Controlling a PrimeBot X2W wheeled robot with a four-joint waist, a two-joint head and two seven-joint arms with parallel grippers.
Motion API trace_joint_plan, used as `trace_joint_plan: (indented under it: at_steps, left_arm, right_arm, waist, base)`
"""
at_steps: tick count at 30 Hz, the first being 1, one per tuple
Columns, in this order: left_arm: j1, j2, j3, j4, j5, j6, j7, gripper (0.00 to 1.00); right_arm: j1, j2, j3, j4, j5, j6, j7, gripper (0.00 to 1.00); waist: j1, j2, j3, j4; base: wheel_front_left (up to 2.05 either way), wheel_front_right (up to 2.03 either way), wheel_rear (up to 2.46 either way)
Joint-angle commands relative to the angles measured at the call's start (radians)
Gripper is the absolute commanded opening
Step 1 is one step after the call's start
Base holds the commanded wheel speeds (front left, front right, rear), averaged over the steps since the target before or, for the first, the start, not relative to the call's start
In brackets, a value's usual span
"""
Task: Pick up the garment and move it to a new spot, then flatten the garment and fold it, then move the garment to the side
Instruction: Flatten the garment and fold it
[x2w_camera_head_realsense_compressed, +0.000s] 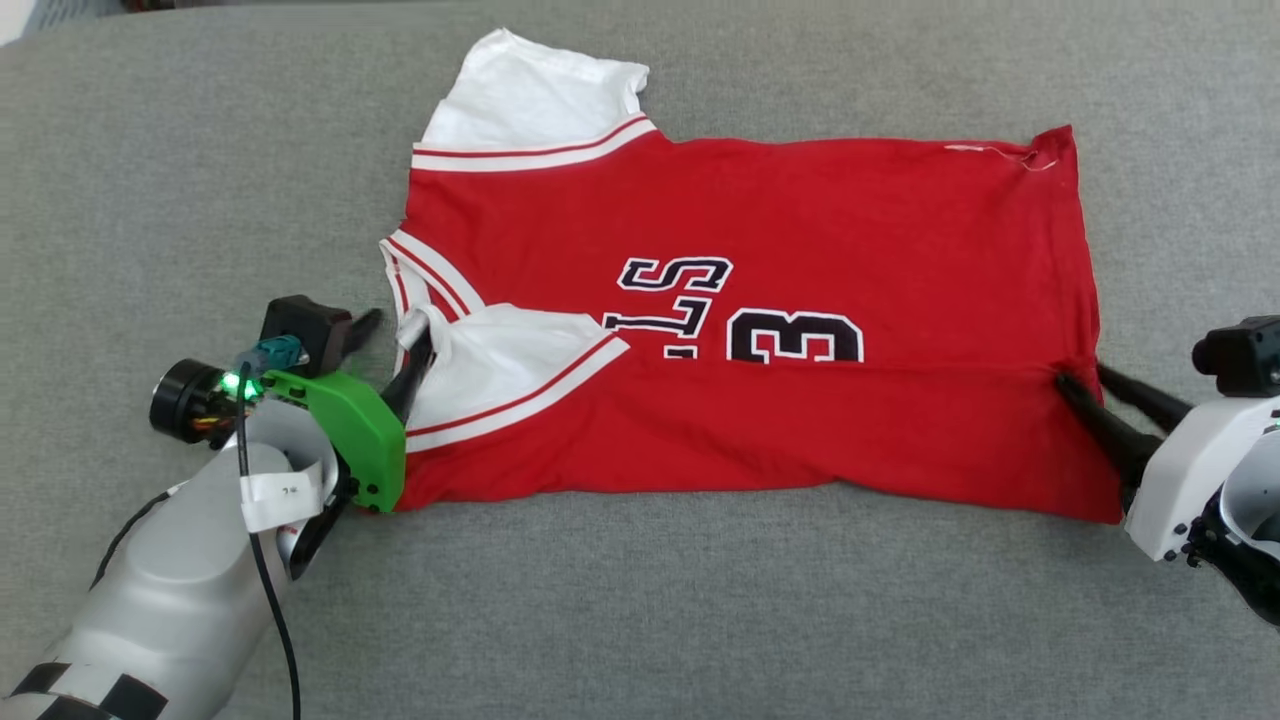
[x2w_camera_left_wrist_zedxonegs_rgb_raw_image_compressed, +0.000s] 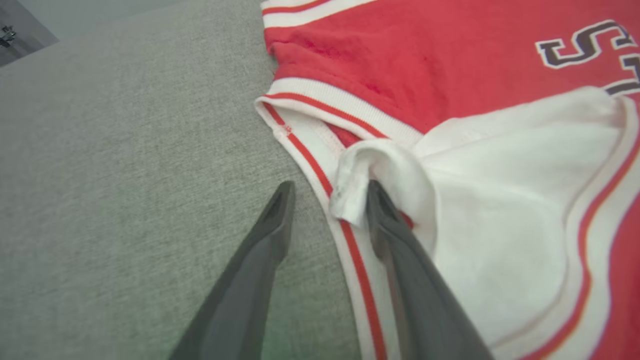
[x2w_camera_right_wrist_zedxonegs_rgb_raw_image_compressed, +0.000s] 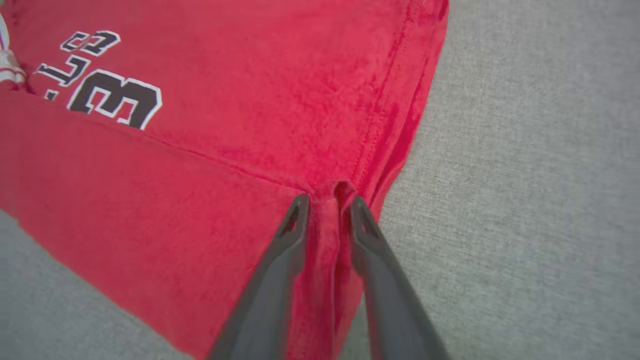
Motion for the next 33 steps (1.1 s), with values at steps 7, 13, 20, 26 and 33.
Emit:
trace_joint_plan:
  at_steps: [7, 13, 20, 26, 33]
  left_arm:
    - [-0.057, 0.059, 0.022, -0.078, -0.075, -0.005, 0.037, 1.00]
    - [-0.096, 0.115, -0.017, -0.208, -0.196, -0.006, 0.326, 1.00]
    - [-0.114, 0.148, -0.083, -0.295, -0.356, -0.006, 0.698, 1.00]
    - [-0.111, 0.150, -0.132, -0.296, -0.404, -0.006, 0.866, 1.00]
    - [-0.073, 0.128, -0.175, -0.229, -0.398, -0.004, 0.885, 1.00]
  right_arm:
    - [0.041, -0.029, -0.038, -0.035, -0.017, -0.001, -0.059, 1.00]
    - [0.070, -0.034, -0.057, -0.055, -0.030, -0.001, -0.048, 1.00]
    - [0.083, -0.027, -0.066, -0.069, -0.030, -0.001, -0.019, 1.00]
    - [0.077, -0.021, -0.065, -0.074, -0.026, -0.001, -0.001, 1.00]
    - [0.059, -0.004, -0.056, -0.073, -0.031, -0.001, 0.008, 1.00]
  waist:
    - [-0.0001, -0.0001, -0.087, 0.035]
    - [-0.0001, -0.0001, -0.122, 0.053]
    - [-0.0001, -0.0001, -0.133, 0.060]
    - [-0.0001, -0.0001, -0.122, 0.047]
    - [-0.0001, -0.0001, -0.094, 0.023]
  base:
    - [0.00, 0.00, 0.00]
    - [0.00, 0.00, 0.00]
    - [0.00, 0.00, 0.00]
    - [0.00, 0.00, 0.00]
    - [0.00, 0.00, 0.00]
